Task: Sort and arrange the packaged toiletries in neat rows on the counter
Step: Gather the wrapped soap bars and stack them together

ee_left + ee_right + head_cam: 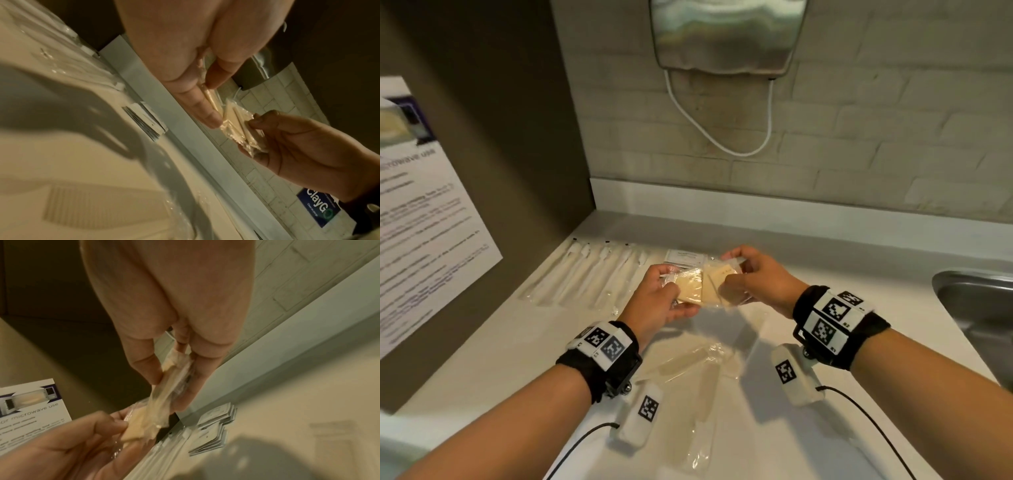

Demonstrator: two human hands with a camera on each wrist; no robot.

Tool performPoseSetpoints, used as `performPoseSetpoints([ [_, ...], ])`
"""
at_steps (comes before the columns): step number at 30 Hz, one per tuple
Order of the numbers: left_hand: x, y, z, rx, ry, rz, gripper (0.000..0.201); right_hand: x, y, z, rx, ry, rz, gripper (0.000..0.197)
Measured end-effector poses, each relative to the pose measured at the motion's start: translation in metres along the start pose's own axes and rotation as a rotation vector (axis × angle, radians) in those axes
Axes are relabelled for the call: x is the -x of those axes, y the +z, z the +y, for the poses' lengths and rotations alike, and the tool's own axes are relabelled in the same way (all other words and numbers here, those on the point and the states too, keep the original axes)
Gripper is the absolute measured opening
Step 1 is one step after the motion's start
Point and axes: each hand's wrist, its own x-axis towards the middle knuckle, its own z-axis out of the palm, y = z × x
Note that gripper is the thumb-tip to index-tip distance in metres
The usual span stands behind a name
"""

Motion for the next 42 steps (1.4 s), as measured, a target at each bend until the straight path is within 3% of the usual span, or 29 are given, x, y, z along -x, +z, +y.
performPoseSetpoints([
  [4, 0.000, -0.021, 0.002, 0.011, -0.027, 0.003, 0.028, -0.012, 0.022, -0.007, 0.004, 0.008, 0.031, 0.021],
  [12, -0.008, -0.045, 0.010, -0.026, -0.011, -0.042, 0.034, -0.041, 0.055, -0.016, -0.181, 0.031, 0.052, 0.032],
  [16, -0.018, -0.055, 0.014, 0.039, 0.016, -0.026, 0.037, -0.050, 0.068, -0.014, -0.170, 0.038, 0.120, 0.026],
  [22, -0.031, -0.067, 0.014, -0.010, 0.012, -0.046, 0.034, -0.050, 0.073, -0.015, 0.067, -0.003, 0.071, 0.026],
  [27, -0.038, -0.080, 0.009, -0.075, 0.013, -0.093, 0.037, -0.057, 0.060, -0.031, 0.555, -0.202, 0.077, 0.043],
  [33, -0.035, -0.083, 0.012, -0.080, -0.012, -0.156, 0.039, -0.060, 0.064, -0.045, 0.554, -0.260, -0.048, 0.045],
  [37, -0.030, -0.088, 0.011, -0.019, -0.003, -0.208, 0.026, -0.057, 0.079, -0.042, 0.553, -0.291, -0.080, 0.053],
  [42, -0.021, -0.095, 0.005, -0.088, 0.093, -0.236, 0.037, -0.049, 0.091, -0.035, 0.727, -0.407, -0.086, 0.083],
])
